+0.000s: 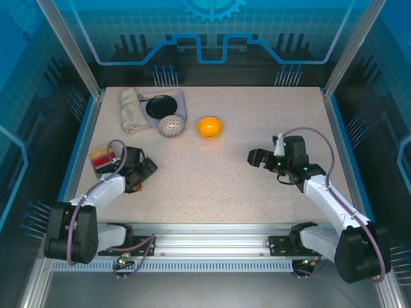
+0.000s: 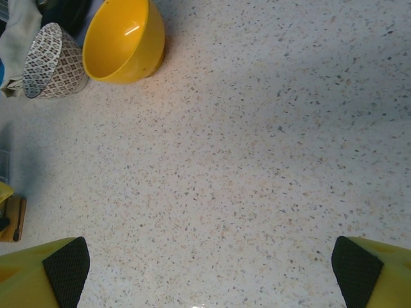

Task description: Put the credit cards into the card holder

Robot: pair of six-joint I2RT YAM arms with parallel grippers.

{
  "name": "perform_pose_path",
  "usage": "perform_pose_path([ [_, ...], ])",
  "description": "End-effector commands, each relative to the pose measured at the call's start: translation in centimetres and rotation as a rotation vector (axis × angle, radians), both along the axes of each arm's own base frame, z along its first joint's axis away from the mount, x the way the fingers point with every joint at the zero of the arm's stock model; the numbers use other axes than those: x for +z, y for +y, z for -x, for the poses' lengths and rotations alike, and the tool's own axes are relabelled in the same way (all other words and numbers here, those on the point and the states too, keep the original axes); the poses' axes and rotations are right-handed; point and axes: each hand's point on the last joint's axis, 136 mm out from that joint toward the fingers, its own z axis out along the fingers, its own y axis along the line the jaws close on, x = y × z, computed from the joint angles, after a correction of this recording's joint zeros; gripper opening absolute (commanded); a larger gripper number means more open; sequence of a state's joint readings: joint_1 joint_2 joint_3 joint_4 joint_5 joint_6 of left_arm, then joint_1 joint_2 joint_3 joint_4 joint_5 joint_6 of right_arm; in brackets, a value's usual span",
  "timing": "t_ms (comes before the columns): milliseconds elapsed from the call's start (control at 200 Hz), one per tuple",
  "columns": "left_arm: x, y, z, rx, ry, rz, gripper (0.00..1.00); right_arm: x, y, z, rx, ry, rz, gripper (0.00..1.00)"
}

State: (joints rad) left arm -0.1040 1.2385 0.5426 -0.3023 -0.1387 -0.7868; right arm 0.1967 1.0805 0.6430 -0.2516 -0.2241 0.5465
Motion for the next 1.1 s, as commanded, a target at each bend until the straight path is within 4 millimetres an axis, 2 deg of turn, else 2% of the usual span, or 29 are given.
perform_pose_path([
  [0,-1.0,-5.7,1.1,-0.162,0.070,0.137,0.99,-0.6,-0.1,0.5,-0.007,0.038,0.027,1.00],
  [100,-1.4,-9.8,1.6,-0.275,0.083,0.171,0.99,-0.9,-0.3,0.5,-0.018,0.055,0.035,1.00],
  [265,-1.0,-19.3,2.1,-0.563,0.091,0.231,0.98,-1.7,-0.8,0.8,-0.039,0.100,0.057,1.00],
  [325,-0.2,-23.8,2.3,-0.714,0.077,0.234,0.96,-1.8,-1.1,0.9,-0.048,0.108,0.068,1.00],
  [420,1.2,-29.7,2.9,-0.893,0.046,0.258,0.94,-2.1,-1.9,1.2,-0.086,0.139,0.093,1.00],
  [465,2.3,-31.8,3.0,-0.956,0.012,0.289,0.93,-2.1,-2.2,1.3,-0.093,0.150,0.097,0.99],
  [500,3.2,-32.8,2.9,-0.985,-0.012,0.295,0.92,-2.2,-2.4,1.5,-0.093,0.159,0.099,0.98],
  [570,5.1,-33.0,2.5,-0.993,-0.072,0.290,0.92,-2.4,-2.4,1.7,-0.080,0.174,0.078,0.90],
  [660,6.6,-30.6,1.5,-0.903,-0.136,0.237,0.94,-2.3,-1.2,1.7,-0.017,0.176,0.014,0.75],
  [785,5.7,-25.3,0.5,-0.673,-0.105,0.277,0.91,-2.2,1.9,1.5,0.109,0.194,-0.087,0.55],
  [850,5.2,-24.1,0.4,-0.617,-0.101,0.338,0.89,-2.6,3.7,1.2,0.168,0.218,-0.107,0.47],
  [925,5.1,-24.2,0.4,-0.605,-0.102,0.383,0.86,-3.2,5.6,0.9,0.211,0.266,-0.093,0.36],
  [980,5.3,-25.1,0.3,-0.639,-0.096,0.414,0.82,-4.5,5.5,1.2,0.184,0.338,-0.033,0.29],
  [1095,5.0,-26.8,-0.2,-0.698,-0.053,0.438,0.77,-6.5,5.6,2.1,0.172,0.413,0.031,0.27],
])
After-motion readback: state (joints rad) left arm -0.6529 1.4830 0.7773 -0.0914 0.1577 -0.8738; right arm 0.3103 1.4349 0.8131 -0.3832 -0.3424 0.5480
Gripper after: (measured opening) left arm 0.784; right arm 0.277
